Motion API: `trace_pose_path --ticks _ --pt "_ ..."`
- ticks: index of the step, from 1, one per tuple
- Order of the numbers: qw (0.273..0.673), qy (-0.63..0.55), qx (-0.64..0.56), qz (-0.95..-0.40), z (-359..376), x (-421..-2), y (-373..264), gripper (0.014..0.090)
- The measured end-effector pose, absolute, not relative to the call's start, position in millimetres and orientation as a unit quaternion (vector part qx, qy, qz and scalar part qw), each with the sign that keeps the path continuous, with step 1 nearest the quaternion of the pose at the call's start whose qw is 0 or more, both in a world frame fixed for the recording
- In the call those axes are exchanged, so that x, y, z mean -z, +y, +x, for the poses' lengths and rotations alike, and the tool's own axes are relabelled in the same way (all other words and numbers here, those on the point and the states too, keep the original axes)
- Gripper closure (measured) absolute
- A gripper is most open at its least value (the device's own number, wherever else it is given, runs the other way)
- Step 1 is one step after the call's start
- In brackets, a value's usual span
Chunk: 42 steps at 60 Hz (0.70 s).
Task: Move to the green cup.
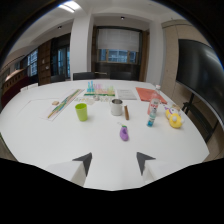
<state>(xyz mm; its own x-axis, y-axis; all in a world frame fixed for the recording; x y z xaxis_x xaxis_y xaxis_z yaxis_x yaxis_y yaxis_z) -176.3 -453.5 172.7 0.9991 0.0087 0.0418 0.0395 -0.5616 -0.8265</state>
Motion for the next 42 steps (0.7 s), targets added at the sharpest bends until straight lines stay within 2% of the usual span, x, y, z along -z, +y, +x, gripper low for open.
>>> trace_pose_path --ticks 20,33,42 --pt "0.486 -0.043 -0.026 -0.872 -311.5 -157.2 -368.5 0.0194" --pt "0.483 -0.046 -0.020 -0.874 -353.2 -129.7 -274.8 0.0195" --pt "0.462 -0.034 -0.017 -0.886 -367.3 -104.4 -222.8 0.0195"
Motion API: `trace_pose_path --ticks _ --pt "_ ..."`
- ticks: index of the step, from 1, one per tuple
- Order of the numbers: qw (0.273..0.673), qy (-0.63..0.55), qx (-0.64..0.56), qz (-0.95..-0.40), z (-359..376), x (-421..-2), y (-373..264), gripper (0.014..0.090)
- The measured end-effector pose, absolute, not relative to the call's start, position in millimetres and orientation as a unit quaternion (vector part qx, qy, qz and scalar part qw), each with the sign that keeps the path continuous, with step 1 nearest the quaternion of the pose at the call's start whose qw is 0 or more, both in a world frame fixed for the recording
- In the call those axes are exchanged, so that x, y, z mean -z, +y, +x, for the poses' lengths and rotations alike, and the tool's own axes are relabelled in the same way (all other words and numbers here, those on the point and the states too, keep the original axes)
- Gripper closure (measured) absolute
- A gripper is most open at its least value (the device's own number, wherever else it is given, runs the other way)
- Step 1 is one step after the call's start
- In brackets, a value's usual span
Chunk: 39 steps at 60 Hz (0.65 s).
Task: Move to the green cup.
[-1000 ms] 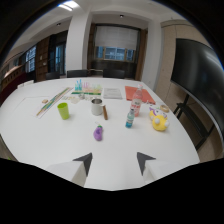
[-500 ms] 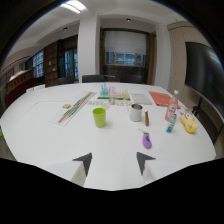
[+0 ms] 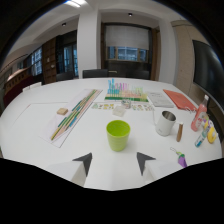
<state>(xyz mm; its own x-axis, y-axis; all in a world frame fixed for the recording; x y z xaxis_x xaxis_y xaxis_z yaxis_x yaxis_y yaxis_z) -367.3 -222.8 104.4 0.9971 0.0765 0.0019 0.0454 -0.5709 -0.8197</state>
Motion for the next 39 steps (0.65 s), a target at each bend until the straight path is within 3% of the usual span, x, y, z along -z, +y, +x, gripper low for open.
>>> trace_pose_path --ticks 16,39 --pt "0.432 -0.022 -0.004 -0.901 -374.1 -66.4 -177.0 0.0198" --pt "0.419 -0.013 0.002 -0.908 -371.0 -56.8 -167.8 0.0195"
